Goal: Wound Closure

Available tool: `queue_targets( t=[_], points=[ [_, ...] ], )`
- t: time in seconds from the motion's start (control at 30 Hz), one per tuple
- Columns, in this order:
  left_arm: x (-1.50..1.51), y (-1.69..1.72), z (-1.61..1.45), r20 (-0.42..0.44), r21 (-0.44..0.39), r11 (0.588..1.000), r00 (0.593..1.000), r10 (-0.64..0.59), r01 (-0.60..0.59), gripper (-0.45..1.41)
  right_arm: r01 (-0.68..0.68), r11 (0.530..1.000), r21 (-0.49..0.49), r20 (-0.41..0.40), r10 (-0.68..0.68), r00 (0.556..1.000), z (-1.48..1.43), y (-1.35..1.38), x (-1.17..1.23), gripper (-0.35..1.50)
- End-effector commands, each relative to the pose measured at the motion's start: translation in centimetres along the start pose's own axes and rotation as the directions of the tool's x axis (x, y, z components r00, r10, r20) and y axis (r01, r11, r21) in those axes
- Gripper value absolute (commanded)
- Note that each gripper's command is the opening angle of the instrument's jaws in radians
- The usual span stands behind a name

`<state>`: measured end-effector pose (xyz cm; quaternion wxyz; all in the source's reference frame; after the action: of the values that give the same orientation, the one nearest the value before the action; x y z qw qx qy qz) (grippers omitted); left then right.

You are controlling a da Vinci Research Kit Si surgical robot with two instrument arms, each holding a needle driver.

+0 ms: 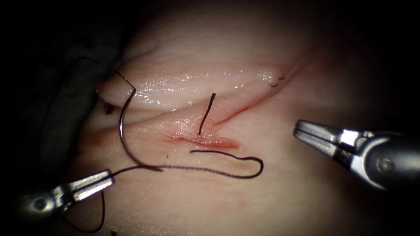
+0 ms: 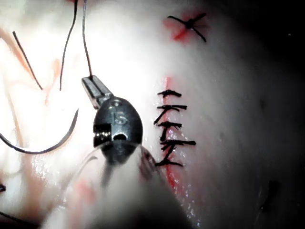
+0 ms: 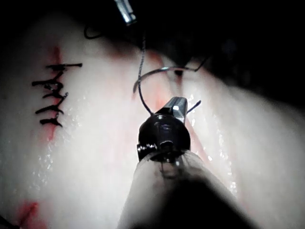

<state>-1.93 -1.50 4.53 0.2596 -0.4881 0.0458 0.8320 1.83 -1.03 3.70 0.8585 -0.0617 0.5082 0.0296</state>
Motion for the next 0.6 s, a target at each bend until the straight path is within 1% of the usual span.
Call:
queue_targets(
  t=[0.03,0.1,0.2,0.3,0.4,0.47,0.5,0.53,0.6],
  points=[
    [-0.04,0.06,0.05,0.003,-0.001,1.000,1.000,-0.005,0.005,-0.45,0.005,0.999,0.033,-0.011,-0.005,1.000,0.34,0.05,-0.05,-0.35],
    [0.01,0.04,0.07,0.007,0.000,1.000,1.000,-0.009,0.009,-0.45,0.016,0.997,0.076,-0.032,-0.014,0.999,0.58,0.04,-0.11,-0.35],
    [0.10,0.00,0.13,0.003,0.013,1.000,1.000,-0.022,0.022,-0.45,0.039,0.992,0.120,-0.055,-0.032,0.998,0.85,-0.06,-0.17,-0.35],
    [0.23,-0.07,0.25,-0.024,0.067,0.997,0.999,-0.034,0.036,-0.45,0.036,0.986,0.162,-0.079,-0.023,0.997,1.09,-0.23,-0.20,-0.35],
    [0.32,-0.11,0.39,0.000,0.174,0.984,0.999,-0.046,0.046,-0.45,0.032,0.983,0.183,-0.097,-0.014,0.995,1.21,-0.33,-0.21,-0.35],
    [0.33,-0.11,0.48,0.015,0.202,0.978,0.999,-0.052,0.048,-0.45,0.025,0.981,0.192,-0.114,-0.003,0.994,1.25,-0.39,-0.22,-0.35],
    [0.31,-0.11,0.56,0.029,0.230,0.972,0.998,-0.055,0.047,-0.45,0.017,0.982,0.187,-0.136,0.008,0.991,1.27,-0.43,-0.21,-0.35],
    [0.31,-0.11,0.56,0.029,0.230,0.972,0.998,-0.055,0.047,-0.45,0.017,0.982,0.187,-0.136,0.008,0.991,1.27,-0.43,-0.21,-0.35],
    [0.25,-0.12,0.62,0.048,0.267,0.963,0.997,-0.057,0.042,-0.45,0.008,0.987,0.159,-0.169,0.020,0.985,1.26,-0.44,-0.20,-0.35]
  ],
)
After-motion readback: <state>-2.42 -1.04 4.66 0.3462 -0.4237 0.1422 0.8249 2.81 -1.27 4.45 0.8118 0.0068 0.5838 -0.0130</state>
